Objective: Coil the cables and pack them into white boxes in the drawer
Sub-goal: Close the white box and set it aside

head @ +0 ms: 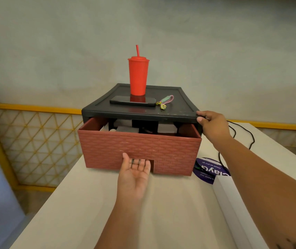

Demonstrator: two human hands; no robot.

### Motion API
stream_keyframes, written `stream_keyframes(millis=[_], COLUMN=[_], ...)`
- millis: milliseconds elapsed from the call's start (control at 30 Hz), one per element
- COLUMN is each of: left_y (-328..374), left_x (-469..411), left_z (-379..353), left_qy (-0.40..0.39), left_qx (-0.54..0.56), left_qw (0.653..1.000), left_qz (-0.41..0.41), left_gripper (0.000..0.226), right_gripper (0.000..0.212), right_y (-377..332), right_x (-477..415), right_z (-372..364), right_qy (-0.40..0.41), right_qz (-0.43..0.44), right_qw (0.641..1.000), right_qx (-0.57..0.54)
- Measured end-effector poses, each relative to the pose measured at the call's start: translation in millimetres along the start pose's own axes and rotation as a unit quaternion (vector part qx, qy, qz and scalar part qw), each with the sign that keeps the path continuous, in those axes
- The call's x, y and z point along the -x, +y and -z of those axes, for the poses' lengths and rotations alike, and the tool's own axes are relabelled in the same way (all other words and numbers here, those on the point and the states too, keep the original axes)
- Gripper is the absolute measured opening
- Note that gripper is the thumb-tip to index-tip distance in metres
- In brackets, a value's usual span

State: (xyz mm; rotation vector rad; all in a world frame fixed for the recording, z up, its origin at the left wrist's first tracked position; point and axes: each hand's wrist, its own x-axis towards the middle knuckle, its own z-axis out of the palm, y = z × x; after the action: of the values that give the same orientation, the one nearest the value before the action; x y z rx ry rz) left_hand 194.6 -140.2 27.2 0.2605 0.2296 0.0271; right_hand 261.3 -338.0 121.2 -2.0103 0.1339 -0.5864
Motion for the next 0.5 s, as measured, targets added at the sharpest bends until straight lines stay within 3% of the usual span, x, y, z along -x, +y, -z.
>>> stream_keyframes(millis=[500], left_y=[9], left_x=[85], left_z=[5], left_qy=[0.066], left_qx=[0.019], left_qw=[0.997], left_qz=[-0.024], left_gripper=[0.026], right_gripper=[0.027], right_y=[-2], right_x=[-1], right_z=[-5], right_qy=[0.016], right_qz=[-0.007], right_qw=[1.0], right_qx=[-0.01])
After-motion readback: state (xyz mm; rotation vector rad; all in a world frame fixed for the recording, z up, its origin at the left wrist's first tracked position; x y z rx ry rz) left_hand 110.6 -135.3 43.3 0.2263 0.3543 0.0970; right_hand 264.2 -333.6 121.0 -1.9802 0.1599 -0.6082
